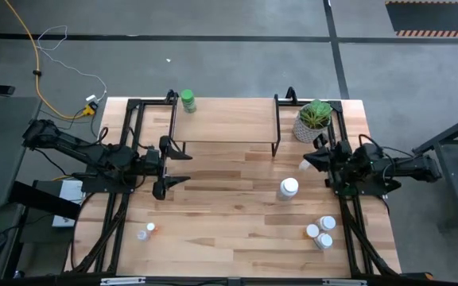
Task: Pick and place medicine bottles onto shelf by color
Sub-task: Put the white and red bottle on the shelf
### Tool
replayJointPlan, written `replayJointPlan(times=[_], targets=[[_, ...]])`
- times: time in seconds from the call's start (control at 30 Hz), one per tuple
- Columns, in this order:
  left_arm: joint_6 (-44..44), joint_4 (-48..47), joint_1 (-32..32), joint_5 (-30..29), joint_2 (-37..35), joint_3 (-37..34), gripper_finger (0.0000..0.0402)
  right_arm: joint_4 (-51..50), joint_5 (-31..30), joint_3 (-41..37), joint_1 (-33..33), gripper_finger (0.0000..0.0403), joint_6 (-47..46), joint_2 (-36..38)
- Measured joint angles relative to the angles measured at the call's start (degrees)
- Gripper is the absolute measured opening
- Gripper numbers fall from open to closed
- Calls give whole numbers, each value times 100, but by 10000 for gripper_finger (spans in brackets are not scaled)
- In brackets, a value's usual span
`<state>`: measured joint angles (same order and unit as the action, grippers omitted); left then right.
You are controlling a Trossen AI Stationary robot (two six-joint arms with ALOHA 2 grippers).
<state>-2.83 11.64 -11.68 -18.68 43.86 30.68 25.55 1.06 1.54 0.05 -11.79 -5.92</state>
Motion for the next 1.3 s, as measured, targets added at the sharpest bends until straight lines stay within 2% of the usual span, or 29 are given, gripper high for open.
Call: replayJointPlan(times=[0.13, 0.23, 0.37, 0.47, 0.6, 0.7, 0.83, 1.0, 1.13, 1.3], targets=[[0, 18, 0, 0, 0, 0, 291, 56, -621, 0, -1, 4, -63, -218], [-8, 19, 0, 0, 0, 0, 291, 42, -684, 0, -2, 30, -290, -317], [-9, 20, 0, 0, 0, 0, 291, 9, -684, 32, 0, 105, -628, -467], [-4, 18, 0, 0, 0, 0, 291, -411, -626, 331, -2, 173, -777, -661], [-14, 16, 0, 0, 0, 0, 291, -1255, -341, 1149, 4, 258, -900, -1129], [-15, 13, 0, 0, 0, 0, 291, -2577, -368, 2021, 2, 297, -1117, -1632], [-2, 0, 0, 9, 0, 0, 291, -4842, -509, 3199, 2, 309, -1776, -2454], [0, -2, 0, 18, 0, 2, 291, -6900, -267, 4192, 154, 310, -3006, -3489], [0, -2, 0, 24, 0, 2, 291, -7661, -208, 4530, 568, 310, -3824, -4197], [0, -1, 0, 24, 0, 2, 291, -7714, -329, 4833, 1147, 310, -4429, -5017]])
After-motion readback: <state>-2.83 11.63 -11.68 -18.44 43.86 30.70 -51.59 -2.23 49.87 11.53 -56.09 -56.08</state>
